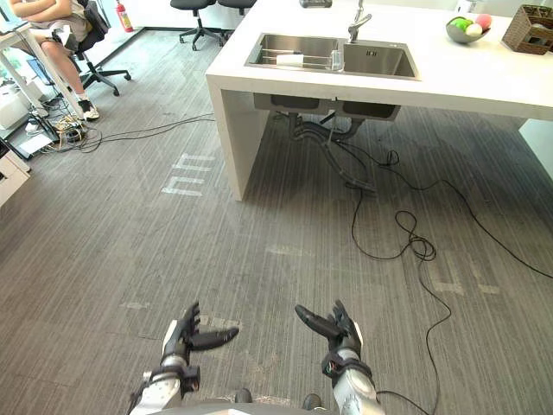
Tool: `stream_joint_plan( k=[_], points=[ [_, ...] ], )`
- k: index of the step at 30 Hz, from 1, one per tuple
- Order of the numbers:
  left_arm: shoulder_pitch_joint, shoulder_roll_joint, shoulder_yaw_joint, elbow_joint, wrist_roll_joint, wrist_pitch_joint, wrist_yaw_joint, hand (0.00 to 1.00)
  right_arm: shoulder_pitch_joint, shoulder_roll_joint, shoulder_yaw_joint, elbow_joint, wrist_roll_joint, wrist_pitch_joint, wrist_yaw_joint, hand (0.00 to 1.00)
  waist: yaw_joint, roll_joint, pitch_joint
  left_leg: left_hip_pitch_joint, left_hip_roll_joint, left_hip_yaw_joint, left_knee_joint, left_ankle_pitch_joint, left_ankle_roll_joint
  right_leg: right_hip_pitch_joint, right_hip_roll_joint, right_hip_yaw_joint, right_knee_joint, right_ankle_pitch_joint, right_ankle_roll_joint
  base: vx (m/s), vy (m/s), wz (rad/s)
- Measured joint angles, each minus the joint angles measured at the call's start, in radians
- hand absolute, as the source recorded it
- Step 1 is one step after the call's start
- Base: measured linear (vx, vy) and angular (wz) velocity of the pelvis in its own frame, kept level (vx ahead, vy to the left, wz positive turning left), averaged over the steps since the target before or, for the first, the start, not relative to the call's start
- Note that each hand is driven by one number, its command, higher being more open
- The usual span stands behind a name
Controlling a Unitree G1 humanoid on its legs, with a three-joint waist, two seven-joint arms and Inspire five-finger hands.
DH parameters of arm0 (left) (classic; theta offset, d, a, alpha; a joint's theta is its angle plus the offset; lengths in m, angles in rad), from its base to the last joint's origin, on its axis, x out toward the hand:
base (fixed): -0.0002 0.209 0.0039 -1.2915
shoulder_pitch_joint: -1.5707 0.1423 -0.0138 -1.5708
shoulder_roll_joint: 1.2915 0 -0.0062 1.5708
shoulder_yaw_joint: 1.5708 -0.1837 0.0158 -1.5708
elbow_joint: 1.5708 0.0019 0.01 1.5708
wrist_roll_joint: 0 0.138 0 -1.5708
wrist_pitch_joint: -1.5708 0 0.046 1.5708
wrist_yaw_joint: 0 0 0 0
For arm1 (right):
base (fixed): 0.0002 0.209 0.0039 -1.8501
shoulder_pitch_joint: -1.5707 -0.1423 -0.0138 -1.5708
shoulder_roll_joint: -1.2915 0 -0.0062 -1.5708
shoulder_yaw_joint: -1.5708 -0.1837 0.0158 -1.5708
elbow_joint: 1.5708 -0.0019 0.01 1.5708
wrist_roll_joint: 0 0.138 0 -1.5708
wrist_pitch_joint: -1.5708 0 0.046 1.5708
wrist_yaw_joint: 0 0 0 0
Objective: Walk over to the sink, pick up the cup, carry it to the dishwasher, place the cup inside the dishwasher, then close the dishwasher door
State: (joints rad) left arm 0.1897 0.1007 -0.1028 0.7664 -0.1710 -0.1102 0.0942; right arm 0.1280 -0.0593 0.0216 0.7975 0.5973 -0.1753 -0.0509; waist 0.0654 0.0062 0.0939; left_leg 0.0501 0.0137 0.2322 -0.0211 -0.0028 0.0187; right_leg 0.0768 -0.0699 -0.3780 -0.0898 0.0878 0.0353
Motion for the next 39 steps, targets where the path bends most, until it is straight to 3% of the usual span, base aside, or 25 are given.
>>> stream_joint_plan(
  k=[1, 4, 7, 12, 16, 22, 26, 28, 32, 39],
  points=[
    [-0.002, 0.001, 0.034, 0.051, -0.077, 0.015, -0.070, 1.00, 0.000, 0.001, -0.029, 0.031, -0.002, -0.009, 0.011, 1.00, -0.003, 0.001, 0.002, 0.001, 0.000, 0.002, -0.002, 0.001, 0.000, 0.001, -0.001, 0.000, 0.000, 0.001, 0.001, 0.00, 0.000, 0.00],
    [-0.048, 0.000, 0.113, 0.203, -0.236, 0.013, -0.172, 1.00, -0.001, 0.002, -0.088, 0.115, -0.010, -0.026, 0.050, 1.00, -0.004, 0.002, 0.003, 0.031, 0.003, 0.013, -0.005, 0.000, -0.002, 0.025, 0.000, 0.008, 0.003, 0.000, 0.001, -0.02, 0.009, -0.07],
    [-0.045, -0.003, 0.152, 0.233, -0.282, 0.024, -0.210, 1.00, 0.002, 0.003, -0.109, 0.135, -0.011, -0.025, 0.074, 1.00, -0.009, 0.004, 0.004, 0.053, 0.004, 0.036, -0.010, 0.000, -0.003, 0.034, 0.000, 0.021, 0.003, -0.001, 0.003, -0.06, 0.013, -0.22],
    [-0.049, -0.025, 0.195, 0.247, -0.307, 0.032, -0.181, 1.00, 0.002, 0.021, -0.133, 0.169, -0.012, -0.006, 0.097, 1.00, -0.006, 0.002, 0.016, 0.053, 0.006, 0.067, -0.013, -0.004, -0.012, 0.025, -0.002, 0.023, 0.004, -0.015, 0.008, -0.08, 0.009, -0.19],
    [-0.083, -0.042, 0.226, 0.255, -0.300, 0.031, -0.076, 1.00, -0.027, 0.024, -0.136, 0.189, 0.000, 0.004, 0.093, 1.00, -0.001, -0.002, 0.039, -0.006, 0.010, 0.075, -0.010, 0.002, -0.014, -0.032, -0.002, 0.021, 0.008, -0.016, 0.002, -0.04, -0.001, 0.00],
    [-0.092, -0.061, 0.278, 0.263, -0.252, 0.048, 0.033, 1.00, -0.042, 0.021, -0.166, 0.219, 0.014, 0.072, 0.108, 1.00, 0.007, -0.005, 0.049, 0.020, 0.015, 0.088, -0.015, 0.004, -0.018, -0.029, 0.000, 0.037, 0.038, -0.021, -0.005, 0.07, 0.007, -0.05],
    [-0.108, -0.063, 0.316, 0.270, -0.255, 0.119, -0.007, 1.00, -0.053, 0.009, -0.169, 0.237, 0.088, 0.122, 0.148, 1.00, 0.012, -0.006, 0.050, 0.038, 0.015, 0.101, -0.010, 0.001, -0.018, -0.017, -0.002, 0.045, 0.045, -0.020, -0.004, 0.09, 0.015, -0.08],
    [-0.108, -0.057, 0.338, 0.279, -0.315, 0.157, -0.085, 1.00, -0.054, 0.007, -0.172, 0.248, 0.114, 0.131, 0.175, 1.00, 0.018, -0.007, 0.050, 0.056, 0.016, 0.110, 0.004, 0.001, -0.018, 0.002, -0.005, 0.048, 0.052, -0.024, 0.001, 0.09, 0.007, -0.09],
    [-0.111, -0.045, 0.341, 0.300, -0.381, 0.188, -0.143, 1.00, -0.057, 0.006, -0.173, 0.255, 0.106, 0.138, 0.209, 1.00, 0.018, -0.008, 0.050, 0.067, 0.013, 0.110, 0.037, 0.000, -0.020, 0.026, -0.017, 0.042, 0.065, -0.043, 0.009, 0.02, -0.006, 0.02],
    [-0.113, -0.040, 0.346, 0.319, -0.439, 0.194, -0.143, 1.00, -0.067, 0.008, -0.195, 0.262, 0.045, 0.178, 0.211, 1.00, 0.017, -0.008, 0.050, 0.087, 0.011, 0.113, 0.025, -0.006, -0.024, 0.037, -0.021, 0.037, 0.077, -0.053, 0.015, -0.03, -0.007, 0.04]
  ],
)
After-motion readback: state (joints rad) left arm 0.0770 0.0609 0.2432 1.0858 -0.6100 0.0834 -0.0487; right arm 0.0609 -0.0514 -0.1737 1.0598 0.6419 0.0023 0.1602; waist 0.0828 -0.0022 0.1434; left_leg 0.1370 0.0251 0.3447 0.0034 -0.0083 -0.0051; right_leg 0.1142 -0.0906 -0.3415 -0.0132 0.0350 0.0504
